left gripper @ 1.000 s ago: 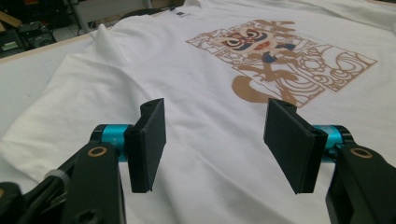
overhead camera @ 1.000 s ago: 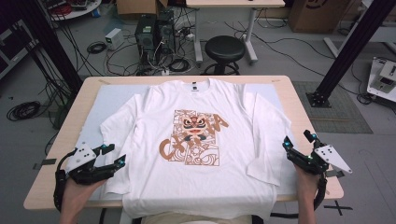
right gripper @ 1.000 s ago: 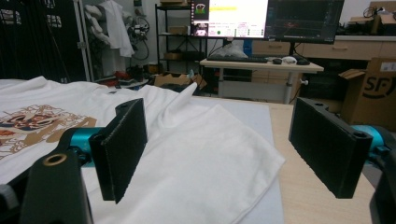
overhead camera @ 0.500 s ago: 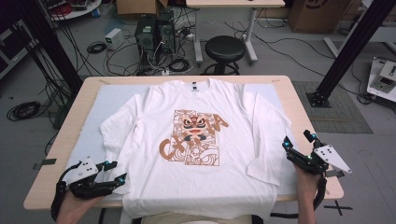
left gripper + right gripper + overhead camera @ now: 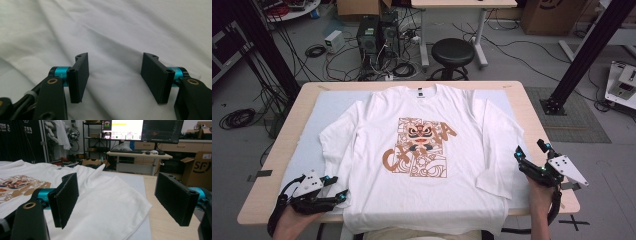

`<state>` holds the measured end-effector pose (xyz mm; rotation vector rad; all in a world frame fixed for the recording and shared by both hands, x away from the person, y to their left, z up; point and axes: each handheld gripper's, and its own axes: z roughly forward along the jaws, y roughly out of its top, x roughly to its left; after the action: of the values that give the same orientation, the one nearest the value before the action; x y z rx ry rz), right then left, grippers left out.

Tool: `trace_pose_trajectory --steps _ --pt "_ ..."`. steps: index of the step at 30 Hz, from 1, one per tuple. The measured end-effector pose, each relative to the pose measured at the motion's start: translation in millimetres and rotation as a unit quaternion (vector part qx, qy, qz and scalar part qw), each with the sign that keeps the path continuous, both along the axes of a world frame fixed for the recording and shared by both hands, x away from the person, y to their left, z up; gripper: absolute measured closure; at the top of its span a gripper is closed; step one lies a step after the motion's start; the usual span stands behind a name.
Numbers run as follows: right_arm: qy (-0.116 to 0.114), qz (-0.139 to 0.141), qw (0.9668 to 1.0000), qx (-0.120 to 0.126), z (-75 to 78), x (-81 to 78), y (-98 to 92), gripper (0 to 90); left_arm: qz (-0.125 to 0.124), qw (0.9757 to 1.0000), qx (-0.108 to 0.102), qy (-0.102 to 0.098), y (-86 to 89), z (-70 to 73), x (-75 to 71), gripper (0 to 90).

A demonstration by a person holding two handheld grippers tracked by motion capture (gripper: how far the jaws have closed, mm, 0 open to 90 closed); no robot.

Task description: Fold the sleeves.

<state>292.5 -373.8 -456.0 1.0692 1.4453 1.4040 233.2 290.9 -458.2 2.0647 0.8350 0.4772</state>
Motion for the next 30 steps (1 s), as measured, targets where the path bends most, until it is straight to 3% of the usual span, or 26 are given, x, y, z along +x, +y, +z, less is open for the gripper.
trace_pose_trajectory --steps 8,14,15,16,19,23,24,25,26,30 --pt "0.003 -0.002 1.0 0.003 0.1 0.3 -0.1 19.7 -0.02 0.9998 -0.007 -0.004 4.1 -2.3 1.6 41.6" --pt "0.005 -0.003 1.0 0.005 0.1 0.3 0.1 19.7 0.005 0.9999 0.006 -0.009 3.7 0.4 4.3 66.6" --pt "0.005 -0.003 1.0 0.005 0.1 0.3 0.1 19.7 0.003 0.9999 0.012 -0.011 3.9 1.0 5.1 66.6" --pt "0.004 -0.004 1.0 0.004 0.0 0.6 0.0 19.7 0.003 1.0 0.006 -0.005 2.2 0.8 5.6 74.9" --pt "0.005 -0.004 1.0 0.004 0.1 0.7 0.0 19.7 0.004 1.0 0.002 0.0 1.5 1.1 5.9 82.9" --pt "0.006 -0.005 1.0 0.002 0.2 0.5 0.4 19.8 0.012 0.9997 -0.021 0.01 2.7 1.9 6.6 86.2" --pt "0.006 -0.005 1.0 0.003 0.2 0.5 0.4 19.7 0.012 0.9991 -0.039 0.004 3.2 3.8 5.8 86.2" --pt "0.006 -0.005 1.0 0.002 0.2 0.6 0.3 19.8 0.012 0.9991 -0.039 0.004 3.2 3.8 5.8 86.2" --pt "0.006 -0.005 1.0 0.003 0.3 0.6 0.4 19.8 0.009 0.9985 -0.053 -0.004 3.4 7.9 4.8 86.2" --pt "0.006 -0.006 1.0 0.002 0.2 0.6 0.5 19.8 0.004 0.9978 -0.063 -0.021 0.7 17.8 4.8 86.2"
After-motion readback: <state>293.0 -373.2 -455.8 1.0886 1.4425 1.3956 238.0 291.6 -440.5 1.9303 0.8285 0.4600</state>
